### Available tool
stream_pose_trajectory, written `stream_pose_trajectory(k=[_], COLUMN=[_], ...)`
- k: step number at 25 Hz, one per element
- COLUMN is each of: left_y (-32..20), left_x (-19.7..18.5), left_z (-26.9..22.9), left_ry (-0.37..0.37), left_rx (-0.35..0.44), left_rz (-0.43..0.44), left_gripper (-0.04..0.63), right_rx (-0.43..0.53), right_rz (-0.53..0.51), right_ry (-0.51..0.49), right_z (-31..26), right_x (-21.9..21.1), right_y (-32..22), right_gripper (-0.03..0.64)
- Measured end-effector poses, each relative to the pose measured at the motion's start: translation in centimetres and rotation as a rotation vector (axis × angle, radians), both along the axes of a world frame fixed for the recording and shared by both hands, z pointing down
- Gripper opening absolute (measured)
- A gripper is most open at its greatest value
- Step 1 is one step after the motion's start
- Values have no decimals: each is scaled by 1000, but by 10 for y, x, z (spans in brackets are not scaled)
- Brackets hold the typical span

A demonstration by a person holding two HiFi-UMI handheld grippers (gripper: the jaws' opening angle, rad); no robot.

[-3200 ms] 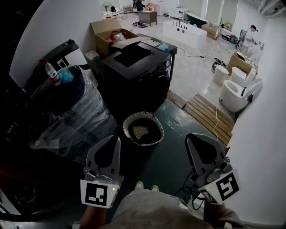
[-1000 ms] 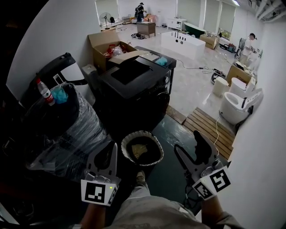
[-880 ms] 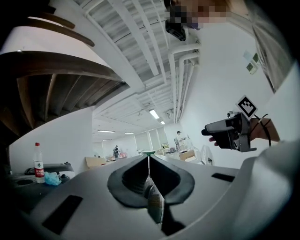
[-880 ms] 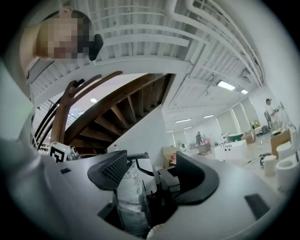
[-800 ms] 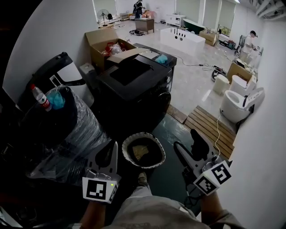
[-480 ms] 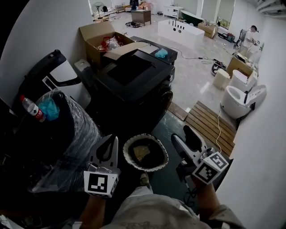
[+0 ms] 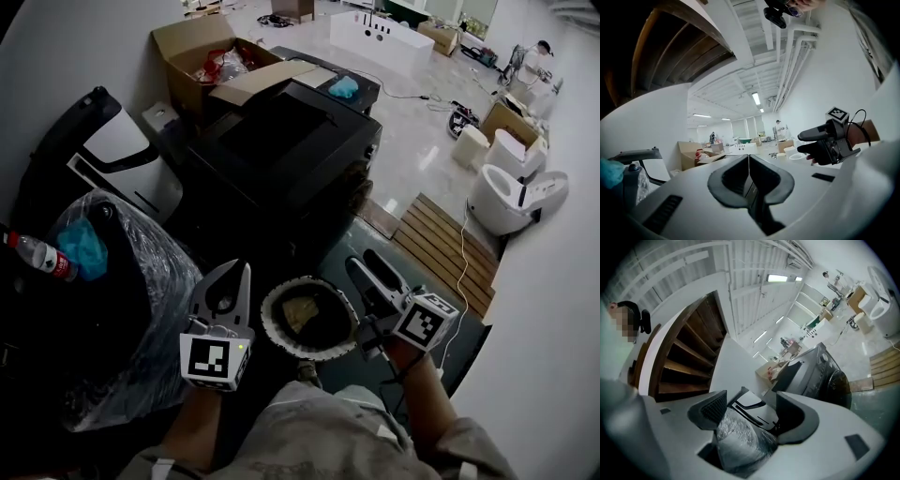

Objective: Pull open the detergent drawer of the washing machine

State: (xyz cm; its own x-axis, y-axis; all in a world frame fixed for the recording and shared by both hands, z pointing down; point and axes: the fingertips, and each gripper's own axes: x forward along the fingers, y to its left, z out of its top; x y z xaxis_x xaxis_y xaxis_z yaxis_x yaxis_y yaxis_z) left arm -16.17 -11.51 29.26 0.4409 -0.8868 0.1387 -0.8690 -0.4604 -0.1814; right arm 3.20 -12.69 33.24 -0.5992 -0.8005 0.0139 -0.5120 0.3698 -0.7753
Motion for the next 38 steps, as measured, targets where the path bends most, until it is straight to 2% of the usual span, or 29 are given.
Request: stream_pose_trajectory(k=[5, 11, 19, 27, 38], left_y=[-32, -58, -87, -117, -143], left_x=[-6, -7, -3, 2, 9], left_z=[25, 59, 107, 156, 207], left_ry=[0, 27, 21, 22, 29], left_rx=[-51, -88, -173, -239, -276], left_rz=[-11, -21, -72, -141, -168], left_gripper=[23, 21, 21, 21, 21], right_rx=[-90, -144, -278, -343, -386], right_rz=[-10, -90, -126, -135, -150], right_ry=[-22, -151, -223, -309, -395], right_z=[41, 72, 143, 198, 266], right_x=[-10, -28, -36, -35, -49], right_y=[-39, -74, -117, -161, -206], right_gripper=[326, 345, 351, 360, 374])
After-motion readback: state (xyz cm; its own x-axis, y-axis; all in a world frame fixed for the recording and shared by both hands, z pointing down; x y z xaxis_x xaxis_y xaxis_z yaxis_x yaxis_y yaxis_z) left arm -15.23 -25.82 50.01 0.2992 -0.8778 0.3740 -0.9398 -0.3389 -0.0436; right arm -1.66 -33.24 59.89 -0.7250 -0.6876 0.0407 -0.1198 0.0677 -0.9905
